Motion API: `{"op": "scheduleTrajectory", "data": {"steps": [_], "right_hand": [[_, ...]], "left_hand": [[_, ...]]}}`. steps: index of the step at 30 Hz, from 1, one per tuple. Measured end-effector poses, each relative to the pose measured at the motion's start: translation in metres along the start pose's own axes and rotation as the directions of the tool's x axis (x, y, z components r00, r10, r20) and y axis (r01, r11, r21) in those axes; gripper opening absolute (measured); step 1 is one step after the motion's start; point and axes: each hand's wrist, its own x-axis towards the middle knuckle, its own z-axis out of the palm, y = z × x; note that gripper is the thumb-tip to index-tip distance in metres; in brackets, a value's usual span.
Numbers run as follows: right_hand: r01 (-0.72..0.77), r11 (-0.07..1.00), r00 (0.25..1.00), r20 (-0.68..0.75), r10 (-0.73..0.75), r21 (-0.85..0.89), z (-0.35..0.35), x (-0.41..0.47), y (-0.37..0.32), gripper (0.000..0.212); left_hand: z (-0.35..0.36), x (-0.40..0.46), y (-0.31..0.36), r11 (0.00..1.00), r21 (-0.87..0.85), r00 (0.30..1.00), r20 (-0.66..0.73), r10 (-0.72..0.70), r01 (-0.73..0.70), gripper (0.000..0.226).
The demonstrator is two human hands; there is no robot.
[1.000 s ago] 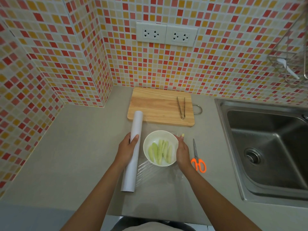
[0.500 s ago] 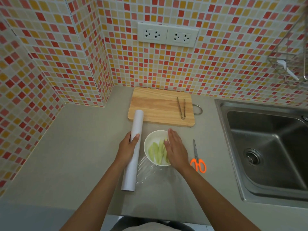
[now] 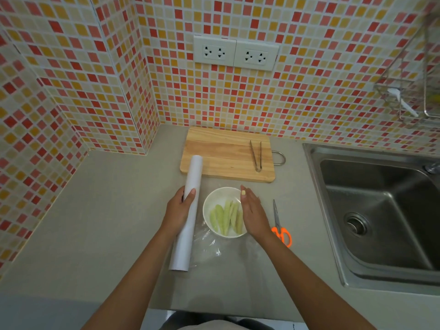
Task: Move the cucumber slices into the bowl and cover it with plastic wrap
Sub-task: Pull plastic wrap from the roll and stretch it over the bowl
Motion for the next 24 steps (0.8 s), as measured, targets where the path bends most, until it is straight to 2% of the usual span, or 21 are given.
{"op": "scheduleTrajectory", "data": {"steps": [3,6,24], "right_hand": [[0.048,0.986,0.999,0.014,-0.046,-0.158,0.002,0.000,0.005,0.052],[0.070,0.973,0.998,0.015,-0.068,-0.221,0.002,0.000,0.007,0.052],[0.125,0.946,0.992,0.048,-0.116,-0.300,0.000,0.000,0.008,0.054]], "left_hand": [[-0.003,-0.001,-0.001,1.000,0.022,1.000,0.007,-0.003,0.003,0.024],[-0.005,-0.002,0.000,0.999,0.038,1.000,0.017,-0.016,0.015,0.023],[-0.021,0.003,-0.001,0.995,0.017,0.994,0.057,-0.098,0.097,0.031]]}}
